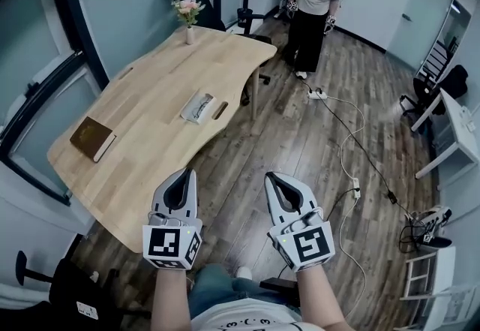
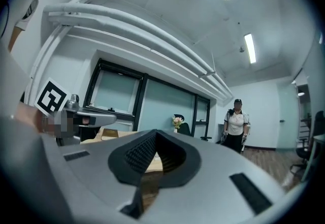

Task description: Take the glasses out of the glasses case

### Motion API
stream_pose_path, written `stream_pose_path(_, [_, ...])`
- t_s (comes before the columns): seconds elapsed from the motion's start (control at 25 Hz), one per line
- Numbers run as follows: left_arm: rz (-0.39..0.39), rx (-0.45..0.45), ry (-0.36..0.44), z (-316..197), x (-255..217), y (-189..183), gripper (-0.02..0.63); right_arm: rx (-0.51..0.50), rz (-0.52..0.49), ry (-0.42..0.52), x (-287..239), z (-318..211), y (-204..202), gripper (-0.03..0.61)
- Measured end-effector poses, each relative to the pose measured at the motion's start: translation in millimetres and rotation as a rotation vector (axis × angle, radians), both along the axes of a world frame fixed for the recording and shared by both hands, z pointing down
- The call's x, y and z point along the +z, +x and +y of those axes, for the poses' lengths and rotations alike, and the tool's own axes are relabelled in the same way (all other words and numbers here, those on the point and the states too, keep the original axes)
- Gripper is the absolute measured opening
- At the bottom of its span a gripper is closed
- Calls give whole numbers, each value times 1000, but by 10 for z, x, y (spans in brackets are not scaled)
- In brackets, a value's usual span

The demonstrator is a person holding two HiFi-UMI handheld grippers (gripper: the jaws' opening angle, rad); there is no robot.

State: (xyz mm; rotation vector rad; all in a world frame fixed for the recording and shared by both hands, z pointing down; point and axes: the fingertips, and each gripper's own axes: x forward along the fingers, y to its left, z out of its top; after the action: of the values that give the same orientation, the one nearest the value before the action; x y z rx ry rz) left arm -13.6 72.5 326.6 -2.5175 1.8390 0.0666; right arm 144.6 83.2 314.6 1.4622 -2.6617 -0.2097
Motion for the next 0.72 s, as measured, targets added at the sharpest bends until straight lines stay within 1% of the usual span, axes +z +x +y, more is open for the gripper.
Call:
stream_pose_path(0.2, [23,-23,-59,-471,194,-91,23,-93,29,-25,280,-406,-156,10])
stream_pose_path(0.24, [29,-20,-68,-594,233,-112,45,-101,30,-31,317,-507,-187,9])
stream_pose_path(0.36, [34,3,-89,-1016,344,-166,148,-101,38,-50,408,-883,-253,10])
stream_pose_path(0.52, [9,28,-141,-1645,549,-292,145,-79,37,-85,491,-1556,-356,9])
stream_pose_path(0.72, [19,41,-210,-2413,797,-508,130,-53,35,-116,556,-2419,-552,11])
